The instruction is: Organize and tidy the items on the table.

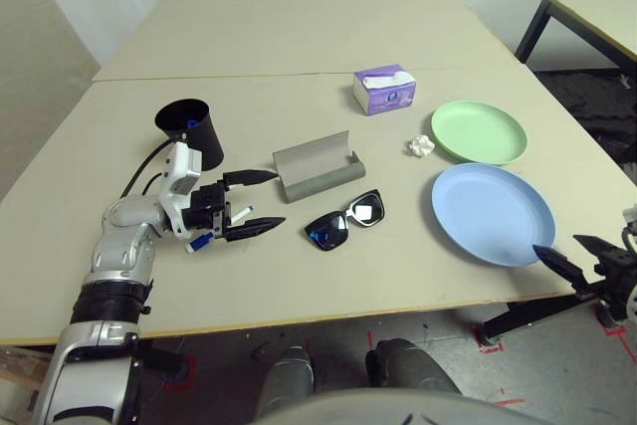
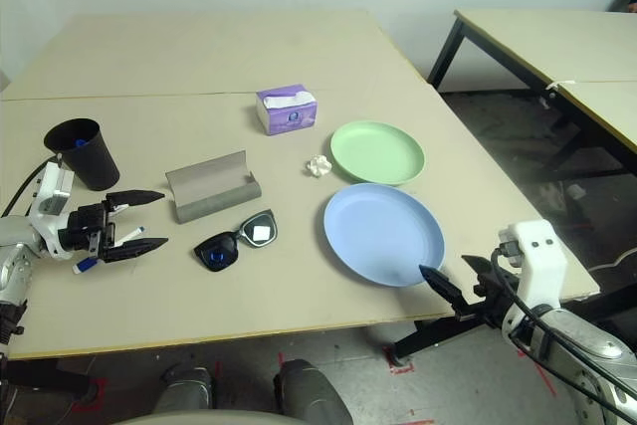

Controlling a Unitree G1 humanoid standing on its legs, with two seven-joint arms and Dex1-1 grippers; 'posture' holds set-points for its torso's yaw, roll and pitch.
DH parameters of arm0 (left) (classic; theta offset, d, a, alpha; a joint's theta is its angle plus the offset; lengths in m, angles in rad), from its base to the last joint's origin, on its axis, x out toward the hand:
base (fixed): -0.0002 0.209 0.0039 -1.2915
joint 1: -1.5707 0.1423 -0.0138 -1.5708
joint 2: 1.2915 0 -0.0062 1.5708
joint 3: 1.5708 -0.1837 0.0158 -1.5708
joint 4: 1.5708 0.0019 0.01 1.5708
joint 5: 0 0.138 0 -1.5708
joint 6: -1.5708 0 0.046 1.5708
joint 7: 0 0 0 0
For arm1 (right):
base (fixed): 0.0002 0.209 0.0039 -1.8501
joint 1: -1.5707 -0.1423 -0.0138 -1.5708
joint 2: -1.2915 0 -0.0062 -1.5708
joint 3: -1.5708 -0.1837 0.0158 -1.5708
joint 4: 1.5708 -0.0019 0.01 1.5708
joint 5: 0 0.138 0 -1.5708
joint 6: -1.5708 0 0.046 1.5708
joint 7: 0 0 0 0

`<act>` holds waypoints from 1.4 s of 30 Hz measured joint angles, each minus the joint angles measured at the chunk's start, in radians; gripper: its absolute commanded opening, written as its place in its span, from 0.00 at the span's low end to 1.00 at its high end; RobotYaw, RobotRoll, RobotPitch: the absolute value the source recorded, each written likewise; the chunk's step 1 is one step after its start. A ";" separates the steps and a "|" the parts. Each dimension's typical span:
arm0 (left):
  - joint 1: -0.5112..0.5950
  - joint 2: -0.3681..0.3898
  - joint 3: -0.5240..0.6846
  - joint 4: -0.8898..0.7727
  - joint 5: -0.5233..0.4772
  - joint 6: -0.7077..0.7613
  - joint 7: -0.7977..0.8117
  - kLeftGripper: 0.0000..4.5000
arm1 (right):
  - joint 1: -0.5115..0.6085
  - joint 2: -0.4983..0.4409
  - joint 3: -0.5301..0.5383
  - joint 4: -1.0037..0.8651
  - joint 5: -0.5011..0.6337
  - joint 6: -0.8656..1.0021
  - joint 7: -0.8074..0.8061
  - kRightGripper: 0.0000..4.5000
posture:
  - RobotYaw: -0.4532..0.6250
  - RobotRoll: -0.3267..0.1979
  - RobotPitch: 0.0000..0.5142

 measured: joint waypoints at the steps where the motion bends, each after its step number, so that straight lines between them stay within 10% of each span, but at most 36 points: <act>1: 0.002 -0.001 0.000 -0.004 0.000 0.000 0.002 1.00 | -0.002 -0.001 0.002 -0.002 0.009 0.024 0.003 1.00 | 0.27 0.62 0.12; 15: 0.057 -0.010 0.000 -0.095 -0.007 0.025 0.046 1.00 | -0.160 0.000 0.050 0.001 0.058 0.205 -0.006 1.00 | 0.28 0.62 0.13; 29: 0.060 -0.031 -0.008 -0.202 -0.022 0.088 0.121 1.00 | -0.173 -0.003 0.051 -0.002 0.076 0.272 0.011 0.01 | 0.27 0.62 0.12; 42: 0.066 -0.054 -0.022 -0.219 -0.022 0.097 0.138 1.00 | -0.307 0.013 -0.017 0.019 0.209 0.457 -0.022 0.01 | 0.27 0.62 0.11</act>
